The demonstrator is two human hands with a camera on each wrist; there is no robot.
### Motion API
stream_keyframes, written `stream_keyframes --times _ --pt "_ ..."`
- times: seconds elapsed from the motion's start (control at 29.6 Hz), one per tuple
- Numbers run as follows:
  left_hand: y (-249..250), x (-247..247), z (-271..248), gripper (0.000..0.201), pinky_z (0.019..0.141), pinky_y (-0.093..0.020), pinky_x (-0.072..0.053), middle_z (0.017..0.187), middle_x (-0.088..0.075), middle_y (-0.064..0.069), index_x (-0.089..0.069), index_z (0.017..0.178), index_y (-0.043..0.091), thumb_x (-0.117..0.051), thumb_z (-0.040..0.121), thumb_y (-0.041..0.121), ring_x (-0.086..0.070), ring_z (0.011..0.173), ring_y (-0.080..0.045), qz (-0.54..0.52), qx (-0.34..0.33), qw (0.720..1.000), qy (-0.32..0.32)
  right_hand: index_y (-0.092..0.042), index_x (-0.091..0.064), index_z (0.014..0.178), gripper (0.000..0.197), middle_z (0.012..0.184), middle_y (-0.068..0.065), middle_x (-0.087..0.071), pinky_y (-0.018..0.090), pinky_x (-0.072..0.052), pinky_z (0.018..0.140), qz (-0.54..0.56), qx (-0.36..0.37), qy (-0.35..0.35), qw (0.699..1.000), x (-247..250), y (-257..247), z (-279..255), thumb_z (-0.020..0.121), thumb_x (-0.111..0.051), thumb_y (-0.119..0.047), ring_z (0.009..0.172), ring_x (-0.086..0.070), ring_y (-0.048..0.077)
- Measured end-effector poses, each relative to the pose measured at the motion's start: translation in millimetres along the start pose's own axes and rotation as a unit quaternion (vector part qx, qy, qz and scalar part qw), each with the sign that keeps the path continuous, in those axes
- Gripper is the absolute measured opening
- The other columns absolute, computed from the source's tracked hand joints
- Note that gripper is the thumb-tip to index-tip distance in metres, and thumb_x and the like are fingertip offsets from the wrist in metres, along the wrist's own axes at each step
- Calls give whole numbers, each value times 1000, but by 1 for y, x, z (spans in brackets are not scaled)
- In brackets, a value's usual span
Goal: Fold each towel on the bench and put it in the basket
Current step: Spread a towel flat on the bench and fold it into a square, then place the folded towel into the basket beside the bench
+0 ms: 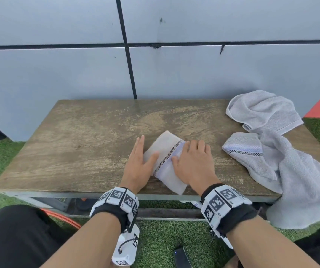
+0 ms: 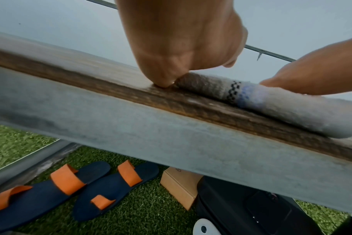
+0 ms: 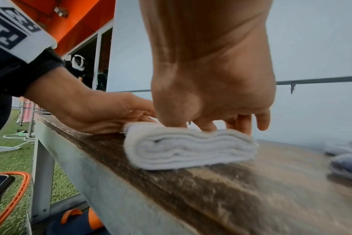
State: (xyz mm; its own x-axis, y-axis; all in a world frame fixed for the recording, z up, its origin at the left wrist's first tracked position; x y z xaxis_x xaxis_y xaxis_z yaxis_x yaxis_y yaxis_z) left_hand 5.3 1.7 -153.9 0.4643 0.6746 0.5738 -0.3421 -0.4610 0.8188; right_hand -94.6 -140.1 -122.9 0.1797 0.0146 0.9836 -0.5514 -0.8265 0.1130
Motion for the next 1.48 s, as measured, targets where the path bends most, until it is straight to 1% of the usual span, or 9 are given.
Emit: stream_keyframes --times 0.1,0.2,0.37,0.78,0.94,1.05,1.18,1.28,1.48 --pt "-1 5 -6 84 123 -34 -17 166 -11 10 -14 160 26 -55 94 57 -8 152 -5 18 -14 999 33 -11 -65 113 58 109 13 -63 49 -30 106 -48 3 -20 999 16 1 -6 102 -28 -54 108 -57 31" --pt "-3 1 -4 91 123 -39 -20 167 -7 10 -17 159 26 -52 88 70 -9 153 -9 63 -2 998 25 -18 -60 85 44 85 1 -65 48 -31 101 -13 10 20 1000 26 9 -12 101 -33 -49 84 -64 24" --pt "-6 -5 3 87 123 -46 -19 167 -10 1 -29 156 14 -53 90 65 -13 153 -22 143 4 990 -4 -8 -52 121 60 119 14 -57 43 -44 92 106 -69 60 990 -3 27 -17 96 -38 -60 110 -55 31" --pt "12 -5 6 63 116 -46 -33 148 -37 -3 -52 130 8 -71 84 46 -37 138 -24 130 58 990 -3 -18 -41 138 55 127 9 -43 42 -36 101 199 -78 61 975 -20 26 -28 99 -42 -56 121 -41 30" --pt "25 -1 3 34 83 -37 -49 105 -59 -7 -57 84 14 -70 72 43 -55 103 -28 178 85 976 -92 -20 -44 128 45 127 7 -41 43 -34 104 230 -62 19 971 -19 26 -35 97 -50 -52 125 -36 31" --pt "34 6 -13 19 58 -27 -43 75 -64 -6 -60 80 7 -64 73 24 -57 65 -16 85 74 984 -140 -22 -45 112 34 125 7 -40 45 -32 106 270 -55 -42 960 -15 25 -36 95 -54 -50 126 -34 32" --pt "58 39 -33 7 50 -18 -38 66 -61 3 -65 90 8 -62 84 5 -53 51 -7 -42 73 988 -126 -23 -47 96 24 115 4 -50 49 -41 103 399 -23 -95 912 -7 9 -35 94 -47 -46 117 -44 29" --pt "72 76 -41 19 57 -13 -49 76 -72 12 -70 91 22 -67 86 4 -66 63 2 -70 57 990 -105 -24 -59 115 23 114 -4 -64 36 -50 88 574 0 -111 811 15 -13 -42 98 -48 -35 103 -61 14" --pt "84 175 -70 31 83 -37 -59 105 -77 -3 -70 115 15 -74 85 5 -73 97 -23 -122 50 990 -46 -31 -61 123 26 118 -8 -71 42 -56 92 701 91 -125 696 75 -70 -55 99 -57 -21 105 -69 14"
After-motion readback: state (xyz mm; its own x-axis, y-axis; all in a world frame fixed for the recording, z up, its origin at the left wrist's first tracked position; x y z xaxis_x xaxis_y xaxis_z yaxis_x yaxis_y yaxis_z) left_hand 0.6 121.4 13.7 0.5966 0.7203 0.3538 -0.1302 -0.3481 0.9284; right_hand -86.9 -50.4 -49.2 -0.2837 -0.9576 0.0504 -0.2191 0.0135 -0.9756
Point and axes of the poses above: each hand's wrist, its own z-axis towards the middle knuckle, its own x-axis out of the back of the hand, y = z × x, the point moved 6 cm from there along z, towards the middle knuckle
